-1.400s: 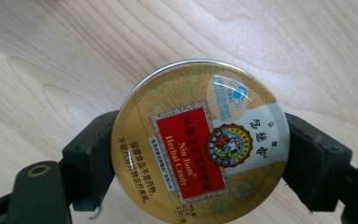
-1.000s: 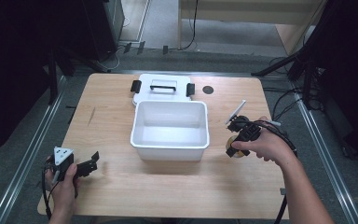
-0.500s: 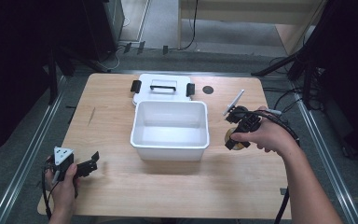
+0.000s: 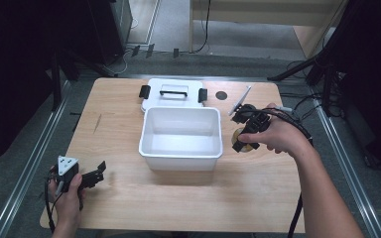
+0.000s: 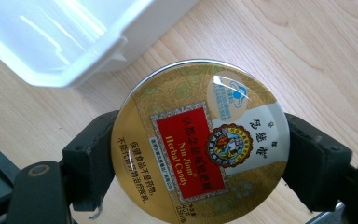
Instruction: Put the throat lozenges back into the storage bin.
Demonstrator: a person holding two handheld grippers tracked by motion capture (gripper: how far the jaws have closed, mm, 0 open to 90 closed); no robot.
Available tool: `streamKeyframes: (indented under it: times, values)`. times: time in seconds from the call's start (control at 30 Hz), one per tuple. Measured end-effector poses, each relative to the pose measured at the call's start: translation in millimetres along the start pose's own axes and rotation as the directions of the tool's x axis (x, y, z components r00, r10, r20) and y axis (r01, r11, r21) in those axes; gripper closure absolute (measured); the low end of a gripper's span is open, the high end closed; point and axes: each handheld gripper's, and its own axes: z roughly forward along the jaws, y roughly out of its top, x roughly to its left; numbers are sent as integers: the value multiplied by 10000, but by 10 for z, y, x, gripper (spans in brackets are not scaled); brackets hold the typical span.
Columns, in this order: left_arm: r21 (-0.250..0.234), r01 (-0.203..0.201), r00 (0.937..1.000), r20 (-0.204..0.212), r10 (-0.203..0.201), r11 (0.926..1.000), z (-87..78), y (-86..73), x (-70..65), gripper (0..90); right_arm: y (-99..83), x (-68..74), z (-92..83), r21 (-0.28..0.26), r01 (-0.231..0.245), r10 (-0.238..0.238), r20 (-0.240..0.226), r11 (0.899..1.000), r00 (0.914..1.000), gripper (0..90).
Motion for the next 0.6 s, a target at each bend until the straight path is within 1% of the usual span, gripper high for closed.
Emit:
streamKeyframes:
  times: [0.03,0.1,0.27,0.43,0.47,0.6]
  values:
    - [8,25,10000,14,-25,10000,-2,0,3,0,33,16,-12,-24,132,-132,-4,9999,9999,205]
    - [7,27,10000,15,-27,10000,-1,0,4,0,49,24,-23,1,160,-160,28,9999,9999,205]
    - [-17,16,10000,2,-16,10000,1,0,2,0,158,86,-74,-80,330,-330,30,9994,9995,205]
    - [-13,17,10000,24,-17,10000,2,1,3,0,242,141,-80,-160,574,-574,34,9982,9983,205]
    - [-14,21,10000,25,-21,10000,2,1,3,0,254,155,-82,-126,533,-533,6,9985,9986,205]
    - [2,35,10000,37,-35,10000,1,1,4,0,317,197,-87,-121,733,-733,12,9972,9973,205]
